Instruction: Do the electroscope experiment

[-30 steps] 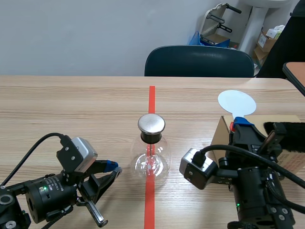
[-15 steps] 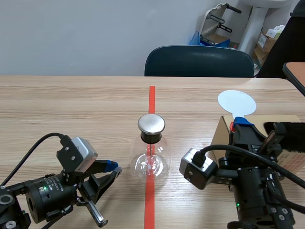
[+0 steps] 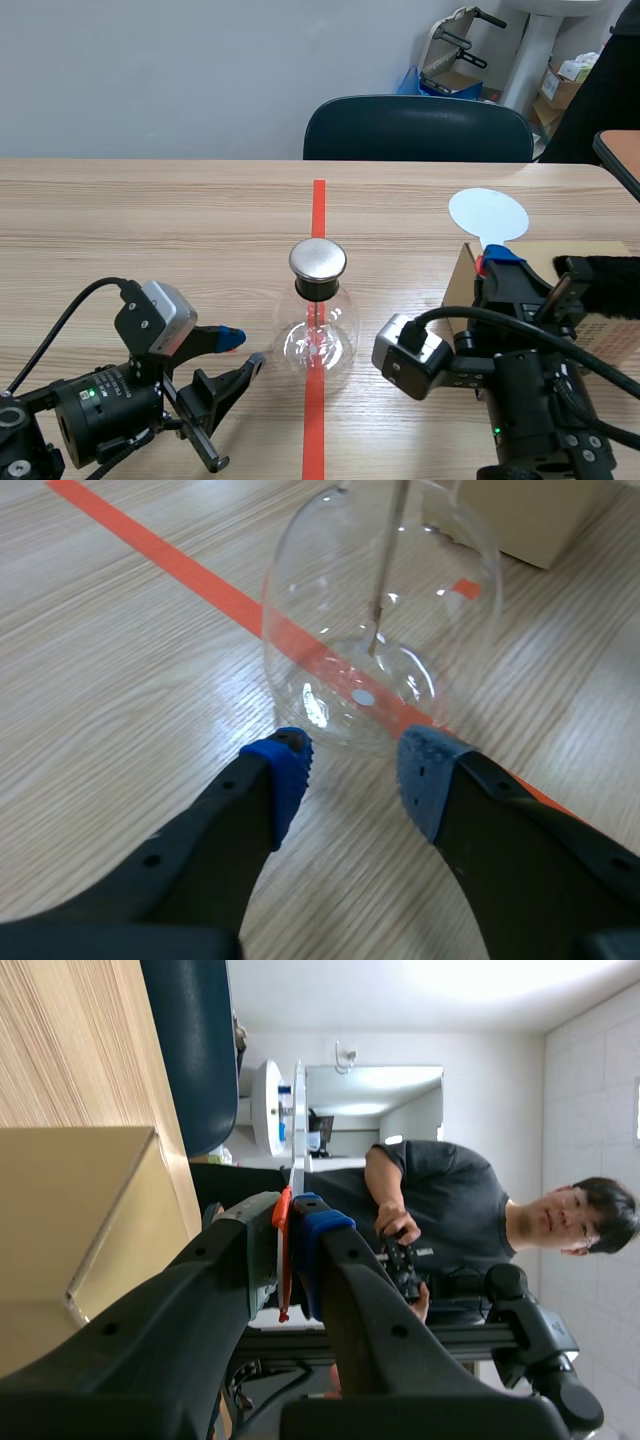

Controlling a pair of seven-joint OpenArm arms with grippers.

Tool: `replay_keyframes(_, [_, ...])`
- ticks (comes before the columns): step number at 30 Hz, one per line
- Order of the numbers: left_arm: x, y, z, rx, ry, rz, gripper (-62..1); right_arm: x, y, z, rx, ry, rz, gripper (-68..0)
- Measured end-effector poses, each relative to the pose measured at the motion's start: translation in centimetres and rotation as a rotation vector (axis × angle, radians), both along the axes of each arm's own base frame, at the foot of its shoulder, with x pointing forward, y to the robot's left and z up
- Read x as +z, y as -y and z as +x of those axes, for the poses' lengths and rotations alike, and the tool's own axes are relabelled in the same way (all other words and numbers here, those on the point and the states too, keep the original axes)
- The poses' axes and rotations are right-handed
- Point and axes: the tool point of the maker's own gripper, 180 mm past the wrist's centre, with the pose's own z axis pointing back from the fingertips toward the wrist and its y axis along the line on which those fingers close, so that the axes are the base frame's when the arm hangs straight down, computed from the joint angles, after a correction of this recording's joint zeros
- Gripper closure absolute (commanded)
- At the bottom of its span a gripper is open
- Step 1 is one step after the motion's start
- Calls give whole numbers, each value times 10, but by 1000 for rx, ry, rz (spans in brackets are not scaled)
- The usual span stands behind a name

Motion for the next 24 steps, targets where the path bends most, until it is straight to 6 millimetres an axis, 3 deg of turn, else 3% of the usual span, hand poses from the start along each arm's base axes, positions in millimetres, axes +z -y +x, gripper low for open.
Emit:
replay_keyframes(6, [2, -3, 4, 43, -21, -38, -457, 11, -6, -1, 84, 59, -4, -10])
replay_keyframes(15, [6, -7, 9, 89, -45, -89, -614, -10, 25, -22, 149, -46, 17, -11])
replay_keyframes(24, [10, 9, -8, -25, -99, -157, -623, 7, 70, -31, 187, -6, 47, -11])
